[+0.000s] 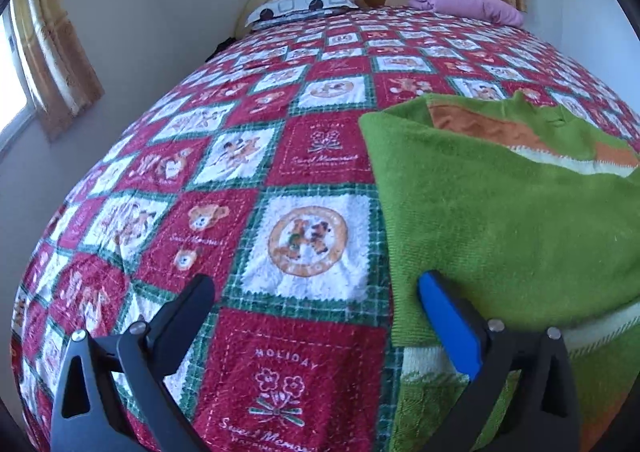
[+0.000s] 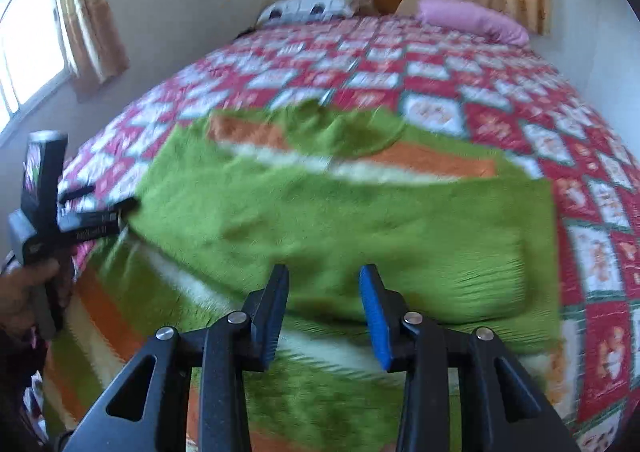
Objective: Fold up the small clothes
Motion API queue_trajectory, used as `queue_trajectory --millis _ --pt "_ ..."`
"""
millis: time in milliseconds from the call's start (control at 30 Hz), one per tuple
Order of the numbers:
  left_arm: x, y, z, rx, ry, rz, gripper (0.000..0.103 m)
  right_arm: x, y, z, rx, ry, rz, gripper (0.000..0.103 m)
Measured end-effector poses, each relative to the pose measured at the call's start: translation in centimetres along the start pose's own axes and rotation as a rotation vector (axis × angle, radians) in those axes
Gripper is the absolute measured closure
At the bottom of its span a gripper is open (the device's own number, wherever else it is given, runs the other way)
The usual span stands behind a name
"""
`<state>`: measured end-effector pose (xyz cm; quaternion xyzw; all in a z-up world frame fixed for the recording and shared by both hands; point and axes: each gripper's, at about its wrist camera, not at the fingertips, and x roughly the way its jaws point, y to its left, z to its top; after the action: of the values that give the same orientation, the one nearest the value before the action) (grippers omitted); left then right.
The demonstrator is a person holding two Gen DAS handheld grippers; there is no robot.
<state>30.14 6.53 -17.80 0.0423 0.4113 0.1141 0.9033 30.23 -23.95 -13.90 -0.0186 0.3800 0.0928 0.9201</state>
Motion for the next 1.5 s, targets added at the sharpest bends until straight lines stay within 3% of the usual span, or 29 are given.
queue_trajectory --millis 67,133,267,367,467,667,967,1267,1500 --pt "0.0 0.1 -0.2 -0.01 -0.001 -0.007 0.0 0.0 -2.3 0.0 0.037 0.017 -0.064 0.065" --pt "0.1 0.1 -0.2 -0.015 0.002 -0.013 0.0 1.4 -5.1 -0.9 0.059 0.095 -0.151 0.065" --pt "0.0 0.4 -0.2 -0.024 -0.005 -0.024 0.0 -0.5 -6.9 -1.9 0.123 0.048 -0.095 0.065" --pt "-0.1 0.6 -0.4 -0.033 -0.01 -0.037 0.0 -2.5 -6.4 -1.6 0.14 -0.032 -0.069 0.065" --pt "0.0 0.7 -0.3 -0.037 -0.008 -0.043 0.0 -2.6 -4.8 -0.8 0.102 -0.055 -0.032 0.065" --pt "0.1 0.9 -0.4 -0.052 -0.002 -0.061 0.0 1.1 -2.9 -1.3 0.063 0.04 -0.014 0.064" --pt "0.6 1.6 -0.6 -0.09 0.021 -0.088 0.0 1.8 -1.8 -2.2 0.009 0.036 -0.066 0.06" --pt "1.1 2.5 -0.7 -0.139 0.046 -0.142 0.0 2.4 -2.9 -2.1 0.058 0.059 -0.014 0.057" --pt "0.6 2.9 -0.7 -0.156 0.033 -0.167 0.0 1.3 -2.4 -2.0 0.061 0.04 -0.039 0.057"
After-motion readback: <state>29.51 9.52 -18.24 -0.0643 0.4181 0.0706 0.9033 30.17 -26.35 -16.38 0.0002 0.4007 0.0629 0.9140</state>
